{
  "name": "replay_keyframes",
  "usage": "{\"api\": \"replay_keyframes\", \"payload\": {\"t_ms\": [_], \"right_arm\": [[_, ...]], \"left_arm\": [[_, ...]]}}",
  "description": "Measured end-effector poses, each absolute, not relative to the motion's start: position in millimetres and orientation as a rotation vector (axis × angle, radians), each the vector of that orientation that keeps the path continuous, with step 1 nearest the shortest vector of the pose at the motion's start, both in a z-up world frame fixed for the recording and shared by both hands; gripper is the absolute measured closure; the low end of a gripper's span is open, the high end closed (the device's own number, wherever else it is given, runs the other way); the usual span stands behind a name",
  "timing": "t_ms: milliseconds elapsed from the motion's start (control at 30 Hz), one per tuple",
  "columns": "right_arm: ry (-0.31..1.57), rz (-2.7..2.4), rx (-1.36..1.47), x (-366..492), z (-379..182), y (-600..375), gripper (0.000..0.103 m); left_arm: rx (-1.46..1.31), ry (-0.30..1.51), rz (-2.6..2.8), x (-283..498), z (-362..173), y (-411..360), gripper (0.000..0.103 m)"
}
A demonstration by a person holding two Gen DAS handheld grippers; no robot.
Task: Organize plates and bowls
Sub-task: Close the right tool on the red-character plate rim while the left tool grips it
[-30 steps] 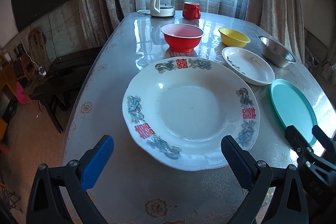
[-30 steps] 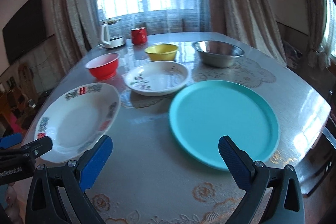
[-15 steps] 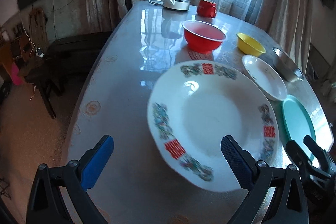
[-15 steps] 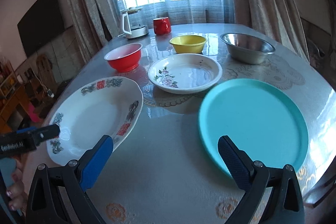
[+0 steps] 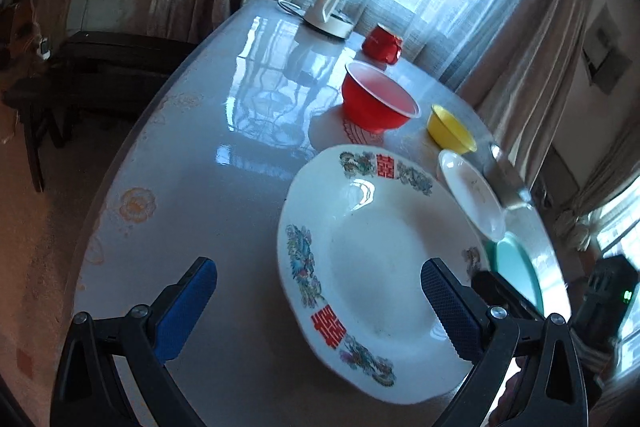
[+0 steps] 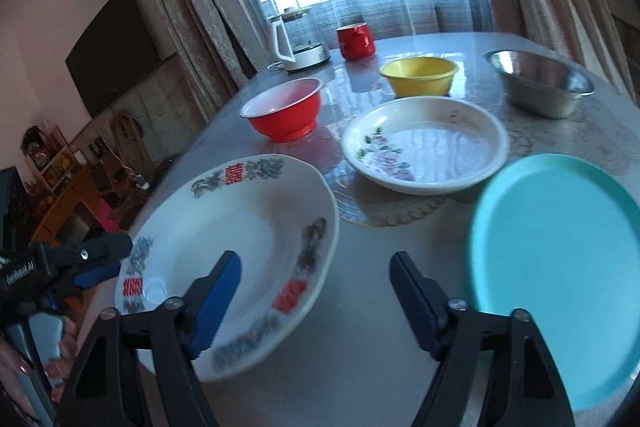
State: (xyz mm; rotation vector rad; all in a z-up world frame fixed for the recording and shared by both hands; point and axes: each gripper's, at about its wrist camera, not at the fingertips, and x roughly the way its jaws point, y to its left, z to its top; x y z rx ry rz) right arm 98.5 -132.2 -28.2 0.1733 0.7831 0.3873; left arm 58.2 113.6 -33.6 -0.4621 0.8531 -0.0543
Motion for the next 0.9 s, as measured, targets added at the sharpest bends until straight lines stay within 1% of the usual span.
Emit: {"api": "replay_keyframes", "payload": {"t_ms": [33,100,333,367,400,500,533,633,767,833,900], "right_arm": [[0.793,0.393,0.182,101.9,-29.5,-130.2,0.032],[0.808,0.406,0.200,108.5,-32.9,-126.2,0.034],[0.825,0.401,0.237,119.7,-39.3,-121.7,0.034],[0.832,0.401,0.241,121.2,-40.9,-121.4,0.034],[0.837,0.400,0.244,121.9,-42.6,-121.8,0.034],[0.845,0.407,0.253,122.9,-43.9,-121.2,0.035],[0.846,0.410,0.253,123.0,-43.6,-120.5,0.038],[0.848,0.418,0.250,123.5,-43.4,-119.2,0.040],[0.849,0.417,0.243,123.8,-44.1,-118.1,0.042],[0.849,0.418,0.240,123.6,-43.8,-117.6,0.042],[0.849,0.422,0.239,124.3,-44.1,-116.4,0.042]], "left_arm": [[-0.452,0.857,-0.051,59.9,-34.5,111.7,0.002],[-0.442,0.865,-0.056,63.2,-36.9,109.5,0.002],[-0.426,0.865,-0.046,68.1,-42.7,111.6,0.003],[-0.425,0.863,-0.046,68.6,-43.3,111.7,0.006],[-0.423,0.860,-0.043,69.0,-43.9,111.9,0.011],[-0.419,0.869,-0.057,71.9,-47.4,110.3,0.020],[-0.415,0.866,-0.057,72.2,-47.8,109.6,0.021],[-0.408,0.857,-0.074,72.3,-47.8,107.8,0.022],[-0.360,0.849,-0.064,72.0,-48.5,103.5,0.031],[-0.352,0.846,-0.064,72.4,-48.7,102.2,0.033],[-0.339,0.843,-0.056,73.0,-49.0,101.1,0.036]]}}
